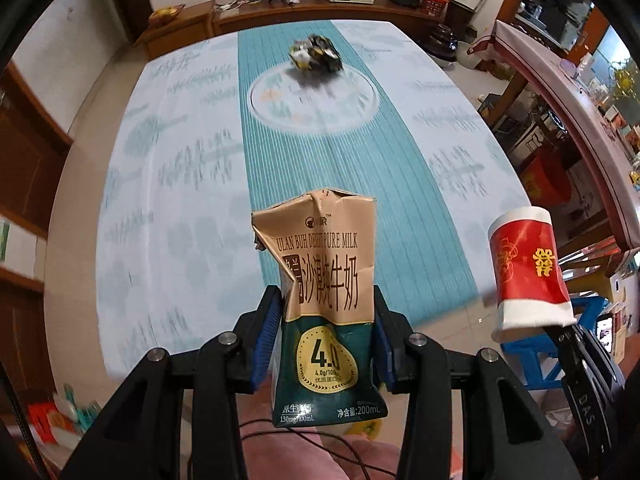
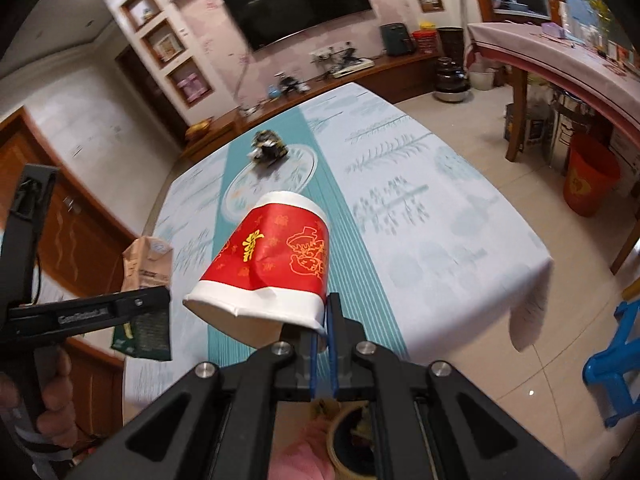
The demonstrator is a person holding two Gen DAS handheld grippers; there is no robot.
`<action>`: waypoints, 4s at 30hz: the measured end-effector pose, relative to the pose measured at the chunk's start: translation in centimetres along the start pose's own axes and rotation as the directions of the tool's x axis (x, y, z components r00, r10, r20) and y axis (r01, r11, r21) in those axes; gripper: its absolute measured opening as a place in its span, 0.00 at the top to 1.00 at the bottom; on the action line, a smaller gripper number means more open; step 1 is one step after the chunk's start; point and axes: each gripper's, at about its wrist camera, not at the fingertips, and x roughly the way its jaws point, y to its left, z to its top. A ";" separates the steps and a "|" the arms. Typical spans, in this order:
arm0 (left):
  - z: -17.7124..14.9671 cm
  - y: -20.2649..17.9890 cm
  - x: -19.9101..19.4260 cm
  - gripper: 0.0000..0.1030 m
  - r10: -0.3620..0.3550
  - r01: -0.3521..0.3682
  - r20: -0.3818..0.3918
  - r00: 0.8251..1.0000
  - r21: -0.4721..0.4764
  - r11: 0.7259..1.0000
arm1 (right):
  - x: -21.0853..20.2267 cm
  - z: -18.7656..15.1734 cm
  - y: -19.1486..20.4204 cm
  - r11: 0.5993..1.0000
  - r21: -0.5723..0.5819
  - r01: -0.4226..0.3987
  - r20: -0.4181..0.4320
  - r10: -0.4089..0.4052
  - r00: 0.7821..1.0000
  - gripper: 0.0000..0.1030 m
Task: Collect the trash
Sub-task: 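Carry the milk carton in the left gripper while the right gripper carries the red cup to the bin, then open both grippers over the bin to drop the carton and cup, then raise both grippers back toward the last wrappers on the table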
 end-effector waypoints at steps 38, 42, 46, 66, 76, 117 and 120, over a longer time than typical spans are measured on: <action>-25.2 -4.9 29.8 0.59 0.056 -0.003 -0.285 0.957 0.183 0.983 | 22.7 -30.9 -10.4 0.972 -0.129 0.194 -0.538 -0.233 0.810 0.96; -25.6 -4.3 33.3 0.31 0.097 -0.040 -0.289 0.952 0.195 0.980 | 27.0 -32.6 -11.2 0.975 -0.128 0.182 -0.558 -0.222 0.799 0.95; -25.6 -3.0 36.2 0.24 0.122 -0.063 -0.345 0.931 0.178 0.982 | 30.2 -34.2 -11.6 0.974 -0.137 0.179 -0.598 -0.225 0.769 0.83; -24.2 -0.7 31.1 0.16 0.152 -0.121 -0.278 0.949 0.123 0.985 | 25.9 -30.4 -8.9 0.978 -0.117 0.170 -0.554 -0.207 0.806 0.67; -21.9 -0.8 20.3 0.16 0.154 -0.131 -0.198 0.968 0.127 0.983 | 18.6 -25.2 -5.7 0.982 -0.093 0.163 -0.512 -0.187 0.838 0.67; -3.9 1.6 -19.0 0.16 0.338 -0.354 0.496 0.800 -0.064 0.933 | -4.6 3.5 10.9 0.889 -0.443 -0.111 -0.036 0.106 0.994 0.67; -0.2 2.8 -18.0 0.16 0.329 -0.358 0.498 0.802 -0.039 0.933 | -2.6 6.4 12.1 0.889 -0.448 -0.092 -0.012 0.097 0.995 0.67</action>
